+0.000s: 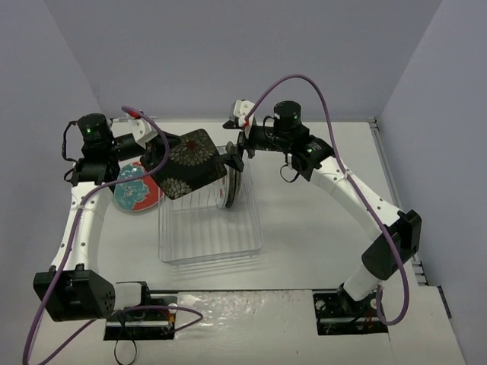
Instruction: Load the plates into the dish rack
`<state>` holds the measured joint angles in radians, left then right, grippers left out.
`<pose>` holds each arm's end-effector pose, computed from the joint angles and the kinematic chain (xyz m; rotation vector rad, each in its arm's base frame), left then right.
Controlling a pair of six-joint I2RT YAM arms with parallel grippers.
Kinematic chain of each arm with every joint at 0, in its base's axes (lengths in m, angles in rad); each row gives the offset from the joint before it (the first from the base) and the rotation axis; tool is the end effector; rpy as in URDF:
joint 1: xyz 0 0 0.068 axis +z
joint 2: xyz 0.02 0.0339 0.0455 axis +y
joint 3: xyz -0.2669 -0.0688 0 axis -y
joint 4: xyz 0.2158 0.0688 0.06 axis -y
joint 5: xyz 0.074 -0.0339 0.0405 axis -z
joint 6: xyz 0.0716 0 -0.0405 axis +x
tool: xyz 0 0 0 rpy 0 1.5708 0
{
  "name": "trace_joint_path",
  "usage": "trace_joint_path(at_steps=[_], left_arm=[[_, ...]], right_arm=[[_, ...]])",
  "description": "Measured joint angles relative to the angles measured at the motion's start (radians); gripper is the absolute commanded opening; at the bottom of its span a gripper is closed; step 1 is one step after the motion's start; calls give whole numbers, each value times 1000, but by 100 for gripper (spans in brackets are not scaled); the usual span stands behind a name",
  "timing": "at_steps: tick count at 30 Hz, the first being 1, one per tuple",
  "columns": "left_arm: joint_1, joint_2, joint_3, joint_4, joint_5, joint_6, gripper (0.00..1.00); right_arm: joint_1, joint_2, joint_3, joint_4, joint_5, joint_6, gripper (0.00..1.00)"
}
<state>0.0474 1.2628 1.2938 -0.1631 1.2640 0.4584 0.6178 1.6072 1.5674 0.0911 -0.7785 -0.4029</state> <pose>0.2507 -0.0564 0.4219 1.1582 1.1808 -0.6818 0.2746 0.2568 0.4380 -1.2581 0.9621 0.7571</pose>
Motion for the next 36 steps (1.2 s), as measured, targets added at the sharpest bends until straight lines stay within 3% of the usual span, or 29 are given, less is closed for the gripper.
trace_joint_path(at_steps=[7, 14, 15, 20, 23, 27, 29, 30, 31, 32, 33, 36], left_arm=[[-15, -12, 3, -246, 54, 232, 0], [-26, -54, 3, -312, 45, 314, 0], [-29, -57, 3, -313, 45, 317, 0], [-45, -57, 3, -322, 39, 325, 0], [-61, -57, 3, -320, 20, 331, 0], [-70, -57, 3, -310, 2, 341, 2], [-77, -57, 2, -289, -9, 326, 39], [-80, -57, 1, -274, -17, 312, 45], [-84, -57, -2, -251, -25, 291, 61], [-88, -58, -3, -224, -28, 267, 84], [-92, -59, -3, -198, -30, 244, 97], [-100, -65, -2, -127, -42, 175, 97]], right_arm=[[6, 98, 89, 5, -28, 67, 97], [46, 189, 120, -7, -14, 73, 90], [52, 198, 124, -9, -16, 74, 86], [88, 220, 127, -11, -28, 75, 45], [105, 224, 128, -15, -44, 87, 4], [117, 224, 128, -15, -61, 94, 0], [115, 224, 127, -12, -57, 94, 0], [115, 224, 127, -7, -55, 95, 0], [115, 222, 123, 2, -44, 94, 0], [115, 219, 112, 10, -13, 92, 0], [116, 216, 99, 17, 23, 89, 0], [121, 212, 63, 19, 123, 96, 0]])
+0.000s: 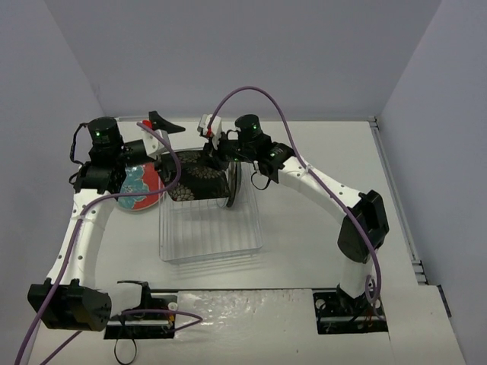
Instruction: Load the plates into the dish rack
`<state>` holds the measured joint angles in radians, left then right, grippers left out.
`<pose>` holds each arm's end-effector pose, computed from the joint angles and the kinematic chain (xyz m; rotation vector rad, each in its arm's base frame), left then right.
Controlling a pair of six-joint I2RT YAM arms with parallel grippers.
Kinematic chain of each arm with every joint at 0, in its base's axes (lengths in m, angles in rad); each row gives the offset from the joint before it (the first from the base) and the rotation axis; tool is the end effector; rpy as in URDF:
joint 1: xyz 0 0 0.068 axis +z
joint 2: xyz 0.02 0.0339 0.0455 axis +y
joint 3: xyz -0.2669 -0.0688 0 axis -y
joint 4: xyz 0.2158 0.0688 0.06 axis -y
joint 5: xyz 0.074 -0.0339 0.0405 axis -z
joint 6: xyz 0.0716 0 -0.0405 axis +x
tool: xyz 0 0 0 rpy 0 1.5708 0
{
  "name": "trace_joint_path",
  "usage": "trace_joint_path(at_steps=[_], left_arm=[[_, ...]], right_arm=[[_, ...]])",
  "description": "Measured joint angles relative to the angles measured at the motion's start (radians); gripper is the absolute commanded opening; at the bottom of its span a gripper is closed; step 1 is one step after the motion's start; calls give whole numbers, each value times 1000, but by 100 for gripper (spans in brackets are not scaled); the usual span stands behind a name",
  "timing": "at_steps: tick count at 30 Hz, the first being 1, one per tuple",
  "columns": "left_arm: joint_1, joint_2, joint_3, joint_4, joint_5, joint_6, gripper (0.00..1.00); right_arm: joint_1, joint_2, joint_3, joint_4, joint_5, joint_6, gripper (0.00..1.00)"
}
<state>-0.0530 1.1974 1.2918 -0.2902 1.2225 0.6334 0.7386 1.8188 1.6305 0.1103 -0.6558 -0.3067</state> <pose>0.2245 -0.0793 0.4229 1.2758 1.0865 -0.6340 0.2953 0.3279 0.3806 -1.2553 1.1539 0.8628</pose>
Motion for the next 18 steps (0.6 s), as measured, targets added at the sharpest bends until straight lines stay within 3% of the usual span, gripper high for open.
trace_joint_path(at_steps=[9, 14, 18], left_arm=[[-1, -7, 0, 233, -174, -278, 97], [-4, -10, 12, 309, -434, -456, 97], [-6, -11, 59, 265, -802, -650, 97]], right_arm=[[11, -54, -40, -2, 258, 52, 0], [32, -77, -54, 46, 381, 74, 0], [119, -82, -83, 147, 629, 60, 0]])
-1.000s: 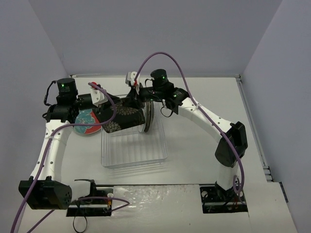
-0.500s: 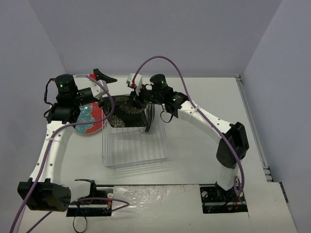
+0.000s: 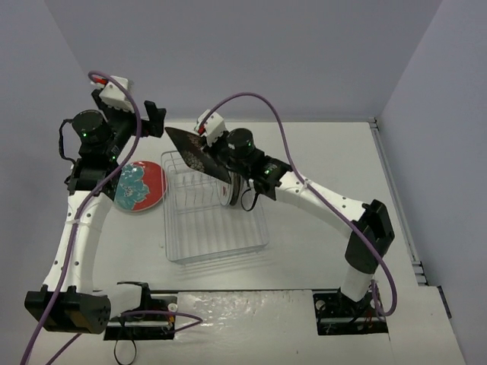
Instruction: Load the plates into the dish rack
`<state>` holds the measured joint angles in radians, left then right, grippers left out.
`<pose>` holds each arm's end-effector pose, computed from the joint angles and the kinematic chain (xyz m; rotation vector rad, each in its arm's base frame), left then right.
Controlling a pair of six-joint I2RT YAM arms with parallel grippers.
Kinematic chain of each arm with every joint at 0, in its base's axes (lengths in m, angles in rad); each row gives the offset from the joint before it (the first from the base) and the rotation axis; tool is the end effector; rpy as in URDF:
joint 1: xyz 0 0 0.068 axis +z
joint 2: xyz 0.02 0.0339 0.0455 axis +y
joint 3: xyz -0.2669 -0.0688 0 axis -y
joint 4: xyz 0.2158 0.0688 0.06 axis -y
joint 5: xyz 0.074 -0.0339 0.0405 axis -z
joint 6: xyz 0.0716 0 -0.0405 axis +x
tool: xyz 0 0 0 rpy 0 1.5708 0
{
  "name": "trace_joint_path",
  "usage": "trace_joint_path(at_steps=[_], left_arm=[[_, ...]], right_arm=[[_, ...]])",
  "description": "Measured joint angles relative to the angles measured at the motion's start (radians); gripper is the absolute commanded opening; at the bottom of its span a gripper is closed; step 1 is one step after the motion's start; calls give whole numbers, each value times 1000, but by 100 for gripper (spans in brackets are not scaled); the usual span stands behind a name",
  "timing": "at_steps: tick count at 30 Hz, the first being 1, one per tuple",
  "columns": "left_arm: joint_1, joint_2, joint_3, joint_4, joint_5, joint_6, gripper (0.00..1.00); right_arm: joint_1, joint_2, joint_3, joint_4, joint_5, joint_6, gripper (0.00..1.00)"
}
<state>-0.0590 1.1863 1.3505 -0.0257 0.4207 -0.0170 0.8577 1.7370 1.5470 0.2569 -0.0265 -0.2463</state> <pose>0.2588 -0.0446 0.4746 0.3762 1.4051 -0.3631 0.2816 0.3285 0.4046 -0.8182 1.2873 0.5101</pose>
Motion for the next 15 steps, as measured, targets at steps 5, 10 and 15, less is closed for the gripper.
trace_joint_path(at_steps=[5, 10, 15], left_arm=[[2, -25, 11, -129, -467, -222, 97], [2, -66, -51, -257, -755, -379, 97], [2, -92, -119, -347, -889, -464, 97]], right_arm=[[126, 22, -47, 159, 320, -76, 0], [225, 149, -49, 405, 612, -229, 0], [243, 262, -47, 501, 768, -314, 0]])
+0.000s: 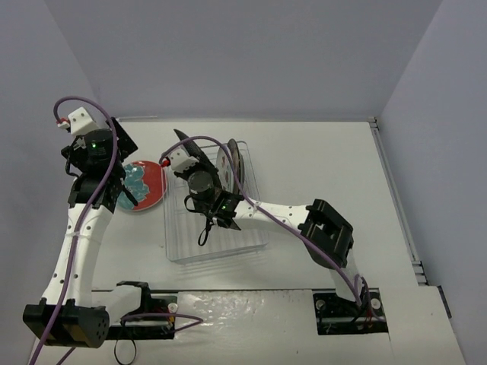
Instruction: Load the plates into the dish rack
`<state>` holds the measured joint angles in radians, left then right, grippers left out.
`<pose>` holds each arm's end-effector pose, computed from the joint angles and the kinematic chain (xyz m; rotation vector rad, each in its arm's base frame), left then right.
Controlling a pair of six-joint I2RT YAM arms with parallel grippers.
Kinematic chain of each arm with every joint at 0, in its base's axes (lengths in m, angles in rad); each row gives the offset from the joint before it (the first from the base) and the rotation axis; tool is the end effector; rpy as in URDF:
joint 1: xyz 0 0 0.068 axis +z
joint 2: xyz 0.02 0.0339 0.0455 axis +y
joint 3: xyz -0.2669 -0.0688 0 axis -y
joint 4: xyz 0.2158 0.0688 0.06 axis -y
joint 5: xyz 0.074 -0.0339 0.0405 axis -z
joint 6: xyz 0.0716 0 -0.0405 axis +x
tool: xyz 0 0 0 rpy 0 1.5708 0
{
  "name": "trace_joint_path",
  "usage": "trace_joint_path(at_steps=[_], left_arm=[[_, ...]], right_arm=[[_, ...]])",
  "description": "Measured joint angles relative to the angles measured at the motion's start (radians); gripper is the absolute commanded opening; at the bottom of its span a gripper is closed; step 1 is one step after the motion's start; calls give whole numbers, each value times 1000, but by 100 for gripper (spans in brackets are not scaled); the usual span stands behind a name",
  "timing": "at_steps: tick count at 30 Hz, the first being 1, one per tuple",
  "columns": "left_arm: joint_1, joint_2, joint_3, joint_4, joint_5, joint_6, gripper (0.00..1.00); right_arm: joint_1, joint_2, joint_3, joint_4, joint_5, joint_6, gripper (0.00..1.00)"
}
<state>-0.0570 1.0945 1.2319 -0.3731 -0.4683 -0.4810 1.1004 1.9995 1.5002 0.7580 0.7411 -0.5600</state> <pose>0.2387 0.0187 0.4075 -0.6900 1.6418 0.0358 0.2569 0.3986 0.3380 -0.4901 1.2911 -0.0341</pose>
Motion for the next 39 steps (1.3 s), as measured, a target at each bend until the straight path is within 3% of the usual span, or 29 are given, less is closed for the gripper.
trace_joint_path(at_steps=[16, 39], left_arm=[[0, 4, -66, -94, -125, -67, 97], [80, 74, -84, -117, -89, -110, 97]], right_arm=[[-8, 61, 30, 220, 202, -92, 0], [-24, 92, 27, 138, 200, 108, 0]])
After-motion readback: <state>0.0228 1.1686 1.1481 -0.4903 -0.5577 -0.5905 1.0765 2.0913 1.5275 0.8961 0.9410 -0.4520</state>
